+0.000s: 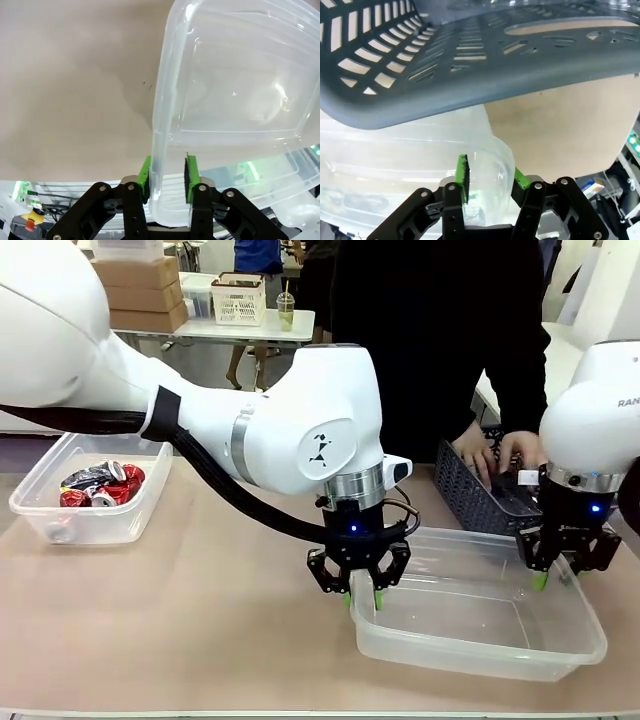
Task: Sort the waste into each basket.
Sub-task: Pick up the Organizing box on the right side of the table and lift it.
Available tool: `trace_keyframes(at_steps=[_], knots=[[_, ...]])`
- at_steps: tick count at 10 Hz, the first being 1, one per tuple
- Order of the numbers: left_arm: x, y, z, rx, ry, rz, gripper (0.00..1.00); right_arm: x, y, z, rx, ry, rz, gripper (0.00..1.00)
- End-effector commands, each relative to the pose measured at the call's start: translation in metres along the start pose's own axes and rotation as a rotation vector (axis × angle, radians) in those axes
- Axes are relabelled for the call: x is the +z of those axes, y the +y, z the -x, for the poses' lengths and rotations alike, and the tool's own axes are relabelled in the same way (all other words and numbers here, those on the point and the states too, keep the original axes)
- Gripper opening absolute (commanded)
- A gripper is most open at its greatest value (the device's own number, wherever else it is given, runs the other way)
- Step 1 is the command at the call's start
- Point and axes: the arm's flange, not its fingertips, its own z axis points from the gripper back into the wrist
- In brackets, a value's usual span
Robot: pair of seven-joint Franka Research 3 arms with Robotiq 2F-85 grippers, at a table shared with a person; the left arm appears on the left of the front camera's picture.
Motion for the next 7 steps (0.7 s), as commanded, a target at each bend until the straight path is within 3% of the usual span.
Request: trace_keyframes(at_steps=[1,3,4,7], knots=[[0.003,0.002,0.005,0.039,-0.031,0.012,0.0,-0.126,-0.036,0.14,0.042,-0.012,-0.075,0.0],[0.011,0.009,0.007,0.059,-0.045,0.006,0.0,-0.108,-0.039,0.142,0.031,-0.005,-0.066,0.0],[0.025,0.021,0.007,0.042,-0.11,-0.024,0.0,-0.093,-0.041,0.145,0.015,0.03,-0.074,0.0],[0.08,0.044,0.016,-0.03,-0.116,0.002,0.0,-0.03,-0.037,0.161,0.053,0.071,-0.068,0.0]])
